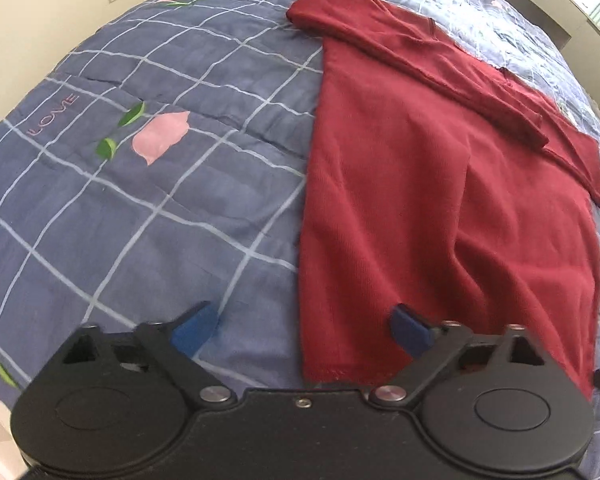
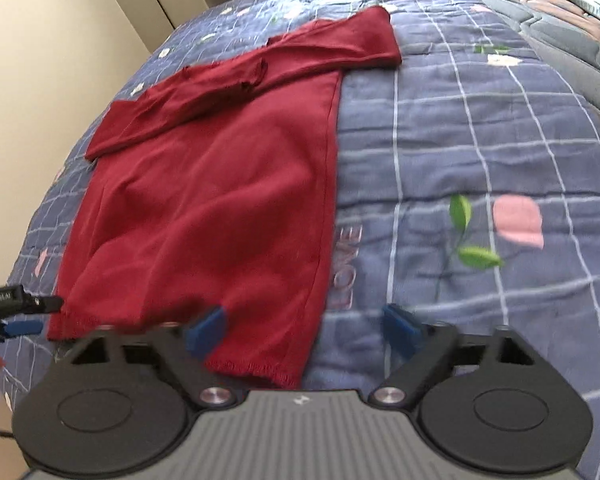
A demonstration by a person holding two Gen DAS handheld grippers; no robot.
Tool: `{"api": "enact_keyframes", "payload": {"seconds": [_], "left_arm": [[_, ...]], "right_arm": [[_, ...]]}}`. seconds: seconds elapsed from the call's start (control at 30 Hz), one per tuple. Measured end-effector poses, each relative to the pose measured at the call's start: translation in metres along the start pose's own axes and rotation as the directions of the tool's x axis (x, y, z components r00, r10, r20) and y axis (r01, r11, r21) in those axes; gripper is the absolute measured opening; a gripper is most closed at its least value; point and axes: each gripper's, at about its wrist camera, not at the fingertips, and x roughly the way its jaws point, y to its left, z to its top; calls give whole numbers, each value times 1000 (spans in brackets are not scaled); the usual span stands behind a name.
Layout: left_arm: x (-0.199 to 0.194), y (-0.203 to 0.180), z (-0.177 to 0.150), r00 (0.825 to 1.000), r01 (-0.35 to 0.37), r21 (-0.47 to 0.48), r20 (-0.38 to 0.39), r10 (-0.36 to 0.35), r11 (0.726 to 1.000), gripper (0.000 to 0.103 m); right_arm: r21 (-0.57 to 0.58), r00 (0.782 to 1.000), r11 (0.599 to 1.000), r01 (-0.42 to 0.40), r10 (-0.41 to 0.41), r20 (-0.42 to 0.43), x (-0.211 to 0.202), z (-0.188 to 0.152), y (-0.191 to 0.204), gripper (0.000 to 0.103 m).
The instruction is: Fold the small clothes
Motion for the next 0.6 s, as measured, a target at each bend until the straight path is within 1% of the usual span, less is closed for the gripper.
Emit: {"api": "enact_keyframes", "payload": {"seconds": [0.03, 0.07, 0.13, 0.17, 0.2, 0.23, 0.27, 0.3, 0.37, 0.5, 0.6], "left_arm": [[-2, -2, 0, 1000, 12, 0, -4, -12, 1000, 78], [-3, -5, 0, 1000, 21, 1, -13, -21, 1000, 73], [-3, -10, -1, 998, 49, 6, -39, -49, 999, 51], [-1, -13, -2, 996, 65, 7, -59, -64, 998, 41], [1, -15, -2, 995, 66, 10, -76, -66, 998, 36], [2, -17, -2, 995, 49, 23, -83, -47, 999, 15], [2, -20, -2, 996, 17, 43, -85, -13, 999, 3], [0, -21, -1, 996, -3, 54, -84, 7, 999, 3], [-10, -19, 2, 998, 5, 48, -65, -2, 999, 2], [-38, -13, 8, 999, -29, 88, -24, 31, 996, 2], [-56, -6, 13, 999, -44, 96, 5, 44, 994, 2]], "right_arm": [[0, 1000, 1000, 1, -1, 1, 0, -2, 2, 72], [2, 1000, 1000, -4, 4, -1, 1, -3, 5, 67], [2, 1000, 1000, -13, 13, -7, 3, -4, 10, 47], [-3, 1000, 1000, -6, 6, -10, 5, -5, 13, 40], [-13, 1000, 1000, 4, -4, -17, 6, -5, 16, 26], [-23, 1000, 1000, 10, -11, -23, 6, -4, 17, 14], [-33, 1000, 999, 19, -20, -24, 5, -4, 18, 10], [-45, 999, 999, 23, -24, -21, 2, -2, 18, 7], [-74, 999, 997, 34, -35, -13, -6, 2, 16, 6], [-147, 997, 986, 78, -77, 9, -27, 10, 11, 6], [-171, 996, 981, 88, -85, 22, -40, 14, 6, 6]]}}
